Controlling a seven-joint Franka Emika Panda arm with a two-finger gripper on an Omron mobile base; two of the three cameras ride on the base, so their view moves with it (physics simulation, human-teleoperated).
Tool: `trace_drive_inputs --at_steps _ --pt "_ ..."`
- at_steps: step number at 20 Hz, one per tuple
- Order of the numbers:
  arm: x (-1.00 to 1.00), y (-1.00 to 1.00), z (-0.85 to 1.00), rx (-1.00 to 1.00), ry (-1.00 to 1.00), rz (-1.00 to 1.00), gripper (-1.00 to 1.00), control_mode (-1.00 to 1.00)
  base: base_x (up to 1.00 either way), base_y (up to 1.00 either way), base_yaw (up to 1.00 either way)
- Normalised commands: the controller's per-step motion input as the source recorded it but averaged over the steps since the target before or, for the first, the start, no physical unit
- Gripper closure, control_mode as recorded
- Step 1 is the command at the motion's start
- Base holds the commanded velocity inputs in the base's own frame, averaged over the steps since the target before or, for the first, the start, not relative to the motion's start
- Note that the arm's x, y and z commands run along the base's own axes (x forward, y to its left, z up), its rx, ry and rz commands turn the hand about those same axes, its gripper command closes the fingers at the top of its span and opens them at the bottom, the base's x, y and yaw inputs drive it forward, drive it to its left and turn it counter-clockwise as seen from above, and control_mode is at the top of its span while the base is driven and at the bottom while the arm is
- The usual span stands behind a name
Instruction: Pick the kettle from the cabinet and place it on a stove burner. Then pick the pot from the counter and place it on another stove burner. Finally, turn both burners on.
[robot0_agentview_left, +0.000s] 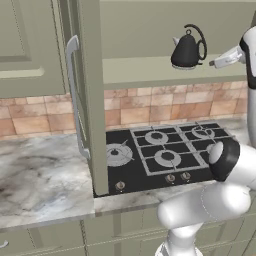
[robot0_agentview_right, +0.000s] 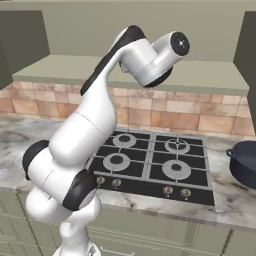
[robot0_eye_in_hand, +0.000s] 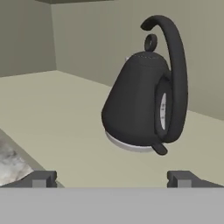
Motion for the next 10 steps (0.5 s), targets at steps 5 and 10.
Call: trace_drive_inputs --at_steps 5,10 --pt "0.21 0.00 0.00 0.00 0.00 0.00 -1.00 -1.00 0.00 0.00 0.00" --pt "0.26 -0.03 0.00 0.00 0.00 0.04 -1.00 -1.00 0.00 0.00 0.00"
